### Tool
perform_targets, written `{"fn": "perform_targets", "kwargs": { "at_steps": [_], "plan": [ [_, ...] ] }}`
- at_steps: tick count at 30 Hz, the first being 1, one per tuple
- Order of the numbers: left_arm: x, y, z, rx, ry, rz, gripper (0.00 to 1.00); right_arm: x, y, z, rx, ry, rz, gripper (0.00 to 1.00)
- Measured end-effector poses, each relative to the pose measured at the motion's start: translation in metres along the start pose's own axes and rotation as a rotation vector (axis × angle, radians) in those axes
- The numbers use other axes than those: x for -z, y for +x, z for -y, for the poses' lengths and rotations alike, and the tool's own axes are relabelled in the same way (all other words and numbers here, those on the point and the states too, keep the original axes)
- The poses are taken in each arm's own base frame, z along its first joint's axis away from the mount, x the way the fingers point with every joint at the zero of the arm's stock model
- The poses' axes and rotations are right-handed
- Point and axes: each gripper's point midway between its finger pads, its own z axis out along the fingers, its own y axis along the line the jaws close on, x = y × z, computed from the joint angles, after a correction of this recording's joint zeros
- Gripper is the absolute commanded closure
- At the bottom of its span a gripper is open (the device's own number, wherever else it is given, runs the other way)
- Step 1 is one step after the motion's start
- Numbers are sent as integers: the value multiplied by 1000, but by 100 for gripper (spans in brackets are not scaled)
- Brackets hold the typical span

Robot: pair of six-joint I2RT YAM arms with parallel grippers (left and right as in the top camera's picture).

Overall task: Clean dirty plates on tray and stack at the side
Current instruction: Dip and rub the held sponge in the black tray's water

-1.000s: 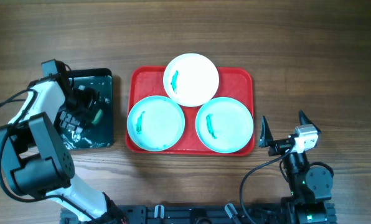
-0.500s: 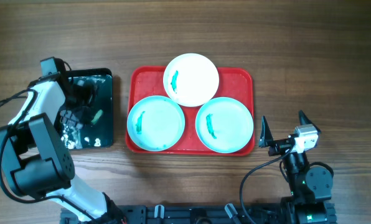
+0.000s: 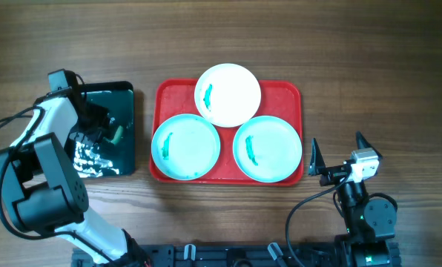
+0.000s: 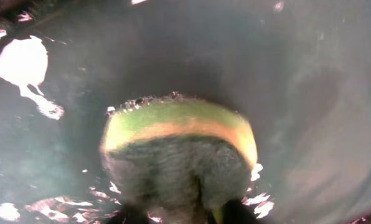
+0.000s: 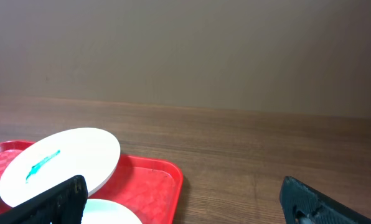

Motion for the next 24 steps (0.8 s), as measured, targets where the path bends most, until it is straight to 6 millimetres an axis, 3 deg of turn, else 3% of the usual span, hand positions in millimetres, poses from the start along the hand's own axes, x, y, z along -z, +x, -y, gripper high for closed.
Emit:
{"fn": "perform_targets", "kwargs": {
  "at_steps": [3,6,13,16,19,20,24],
  "plan": [
    [4,5,3,1,18,-25,8,0,0,0,0,0,0,0],
    [4,10,-2,-2,1,-47,37,0,0,0,0,0,0,0],
    [3,20,-3,6,5,-96,67,0,0,0,0,0,0,0],
    [2,17,-3,5,3,-80,55,0,0,0,0,0,0,0],
    [2,10,-5,4,-11,-42,54,0,0,0,0,0,0,0],
    [2,8,-5,3,-15,-30,58,0,0,0,0,0,0,0],
    [2,5,-6,1,-22,-13,96,0,0,0,0,0,0,0]
  ]
}}
